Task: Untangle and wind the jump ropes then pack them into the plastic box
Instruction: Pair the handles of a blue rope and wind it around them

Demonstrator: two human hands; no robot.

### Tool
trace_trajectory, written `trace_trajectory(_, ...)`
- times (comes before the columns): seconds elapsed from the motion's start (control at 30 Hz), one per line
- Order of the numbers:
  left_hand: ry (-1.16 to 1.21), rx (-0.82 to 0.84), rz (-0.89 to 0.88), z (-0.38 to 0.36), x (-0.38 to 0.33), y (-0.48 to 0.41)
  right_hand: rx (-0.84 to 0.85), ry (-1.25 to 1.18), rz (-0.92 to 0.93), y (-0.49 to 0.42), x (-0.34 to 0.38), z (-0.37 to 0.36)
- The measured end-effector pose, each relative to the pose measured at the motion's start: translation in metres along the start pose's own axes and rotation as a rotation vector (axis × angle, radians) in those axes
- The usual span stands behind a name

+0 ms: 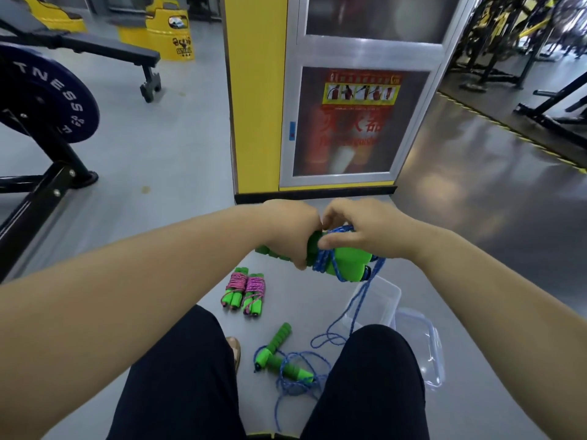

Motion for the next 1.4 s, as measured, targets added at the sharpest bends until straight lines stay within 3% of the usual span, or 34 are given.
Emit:
trace_trajectory(0.1,0.048,0.041,-0.037,-0.013,-0.005,-0.003,0.076,0.196,-0.038,0.003,0.002,-0.014)
trace_trajectory(0.23,0.152,0.037,-0.031,-0.020,-0.006,-0.008,0.056,0.400,0.011,0.008,0.011,-0.016)
trace_trajectory(0.37,0.255,0.031,-0.008,-0.019,-0.003,-0.009,0.028,0.416,0.042,0.006,0.013,-0.011)
trace_trajectory(0.53,0.393,0.203,0.037,-0.028,0.013,0.005,0.026,0.394,0.042,0.009,0.009,-0.014)
trace_trajectory(0.67,0.396,0.222,0.044,-0.036,0.017,0.007,0.045,0.333,0.021,0.006,0.009,-0.022)
trace_trajectory(0.77,0.333,0.223,0.030,-0.041,0.019,0.008,0.147,0.171,0.011,0.005,0.006,-0.027)
trace_trajectory(0.87,0.237,0.229,0.004,-0.045,0.016,0.009,0.221,0.103,0.113,0.003,0.017,-0.018)
trace_trajectory(1.13,-0.037,0.011,-0.140,-0.006,-0.007,0.016,0.346,-0.011,0.117,-0.006,0.020,0.004)
trace_trajectory(1.4,0.373,0.107,-0.178,0.000,-0.009,0.032,0.206,-0.259,0.209,-0.007,0.036,0.039)
Point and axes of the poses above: each hand's wrist, its own y-axis away from the middle knuckle, its own z-axis out of the back of the hand, x = y × z, the point moved 10 cm from there along -y, towards the middle knuckle, and after that the axes turned 8 degrees about y, right-handed, at the moved point
